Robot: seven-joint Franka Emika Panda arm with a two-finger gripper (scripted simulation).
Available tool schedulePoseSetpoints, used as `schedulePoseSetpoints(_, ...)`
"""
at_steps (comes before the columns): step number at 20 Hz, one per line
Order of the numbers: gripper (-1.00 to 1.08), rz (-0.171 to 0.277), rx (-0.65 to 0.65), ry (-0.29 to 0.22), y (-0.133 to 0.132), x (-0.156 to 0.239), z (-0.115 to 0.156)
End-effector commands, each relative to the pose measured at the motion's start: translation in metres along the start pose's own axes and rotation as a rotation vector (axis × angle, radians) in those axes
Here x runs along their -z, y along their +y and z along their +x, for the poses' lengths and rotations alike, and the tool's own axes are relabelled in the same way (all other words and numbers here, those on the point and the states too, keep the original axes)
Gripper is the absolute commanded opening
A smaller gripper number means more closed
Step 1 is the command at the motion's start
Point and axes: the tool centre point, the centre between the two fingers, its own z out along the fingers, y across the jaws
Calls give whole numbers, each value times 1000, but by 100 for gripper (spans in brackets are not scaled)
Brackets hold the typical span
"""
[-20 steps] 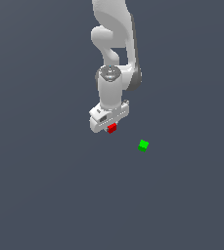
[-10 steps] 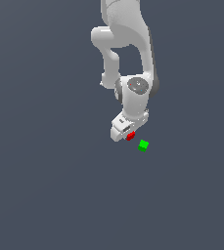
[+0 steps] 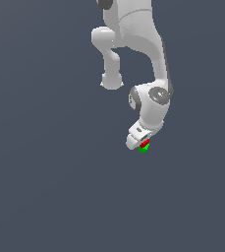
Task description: Stack the red cube on top of the green cube.
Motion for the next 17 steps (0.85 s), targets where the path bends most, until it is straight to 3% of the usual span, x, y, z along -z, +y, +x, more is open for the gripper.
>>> schedulePoseSetpoints(1,-100,-1,-2,1,-4,-2,8)
schedulePoseSetpoints(7,-100,-1,-2,1,-6,-3,13)
schedulePoseSetpoints(8,100,-1,-2,1,-6,-3,13)
schedulePoseSetpoints(17,100,-1,-2,1,-6,-3,13)
